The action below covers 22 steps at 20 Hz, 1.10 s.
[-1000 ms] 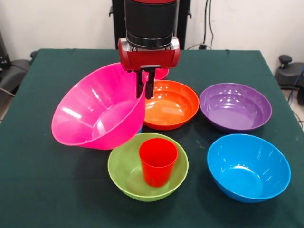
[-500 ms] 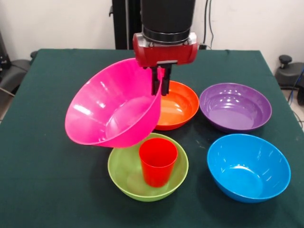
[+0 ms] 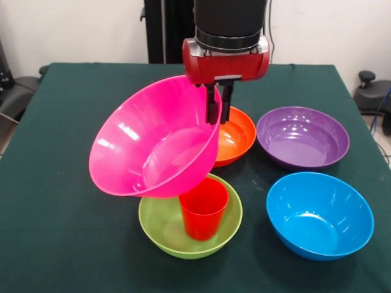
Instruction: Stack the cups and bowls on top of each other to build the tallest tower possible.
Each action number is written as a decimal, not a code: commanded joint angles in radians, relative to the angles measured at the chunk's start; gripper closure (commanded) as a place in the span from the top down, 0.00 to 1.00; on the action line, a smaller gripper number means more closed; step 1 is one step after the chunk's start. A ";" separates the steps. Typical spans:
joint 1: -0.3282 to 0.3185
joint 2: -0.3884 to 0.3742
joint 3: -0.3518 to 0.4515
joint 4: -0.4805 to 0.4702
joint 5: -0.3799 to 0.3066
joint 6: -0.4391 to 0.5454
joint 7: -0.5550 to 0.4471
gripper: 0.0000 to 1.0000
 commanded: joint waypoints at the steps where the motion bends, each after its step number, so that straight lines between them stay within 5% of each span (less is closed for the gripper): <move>1: 0.021 0.039 -0.001 -0.065 0.014 0.072 0.171 0.00; 22: 0.058 0.107 -0.044 -0.183 0.041 0.122 0.197 0.00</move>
